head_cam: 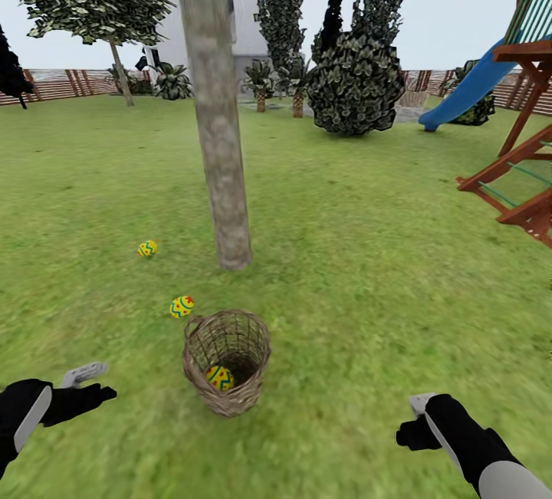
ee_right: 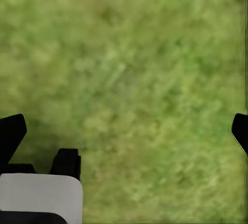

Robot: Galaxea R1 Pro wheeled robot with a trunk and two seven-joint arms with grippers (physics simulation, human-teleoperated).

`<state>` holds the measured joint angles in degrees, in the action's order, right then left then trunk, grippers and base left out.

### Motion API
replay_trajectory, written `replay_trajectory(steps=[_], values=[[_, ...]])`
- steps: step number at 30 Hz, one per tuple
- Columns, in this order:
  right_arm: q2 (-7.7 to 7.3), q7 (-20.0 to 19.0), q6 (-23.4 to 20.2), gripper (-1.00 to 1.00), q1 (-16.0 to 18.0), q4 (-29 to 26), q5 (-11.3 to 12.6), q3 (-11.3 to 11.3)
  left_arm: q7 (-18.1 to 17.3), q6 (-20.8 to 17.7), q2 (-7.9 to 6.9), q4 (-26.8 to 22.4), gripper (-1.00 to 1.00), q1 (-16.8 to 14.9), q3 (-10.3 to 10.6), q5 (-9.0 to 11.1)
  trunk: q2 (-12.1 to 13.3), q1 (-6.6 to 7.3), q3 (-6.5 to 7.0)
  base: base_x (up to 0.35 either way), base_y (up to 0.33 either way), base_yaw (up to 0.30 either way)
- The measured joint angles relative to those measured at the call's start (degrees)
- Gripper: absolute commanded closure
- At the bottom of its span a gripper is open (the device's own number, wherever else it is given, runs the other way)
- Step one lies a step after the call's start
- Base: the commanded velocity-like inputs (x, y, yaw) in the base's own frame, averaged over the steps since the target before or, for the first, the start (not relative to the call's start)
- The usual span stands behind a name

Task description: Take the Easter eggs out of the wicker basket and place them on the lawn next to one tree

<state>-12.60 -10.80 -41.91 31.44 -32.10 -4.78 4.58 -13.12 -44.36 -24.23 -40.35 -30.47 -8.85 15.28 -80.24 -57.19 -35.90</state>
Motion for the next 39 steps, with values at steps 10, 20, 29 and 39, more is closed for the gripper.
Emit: replay_trajectory(steps=[10,20,29,39], values=[[0.14,0.03,0.0,-1.0,0.0,0.07,-0.02,-0.02,-0.03,-0.02,0.44,0.0,-1.0,0.0,0.0,-0.03,0.0,0.0,0.0,0.0,-0.343,0.0],[0.09,0.03,0.0,-1.0,0.0,0.09,-0.01,-0.02,-0.04,-0.08,0.48,0.01,-1.0,0.0,-0.08,-0.01,0.0,0.0,0.0,0.0,-0.341,0.0],[0.09,0.03,0.0,-1.0,0.0,0.09,-0.03,-0.03,-0.03,-0.66,0.48,-0.17,-1.0,0.0,-0.08,0.09,0.0,0.0,0.0,0.0,-0.326,0.0],[0.09,0.02,0.04,-1.0,0.0,0.11,-0.01,0.0,0.04,-1.11,0.18,-0.04,-1.0,0.0,-0.6,2.85,-0.01,0.02,0.0,0.049,-0.034,0.0]])
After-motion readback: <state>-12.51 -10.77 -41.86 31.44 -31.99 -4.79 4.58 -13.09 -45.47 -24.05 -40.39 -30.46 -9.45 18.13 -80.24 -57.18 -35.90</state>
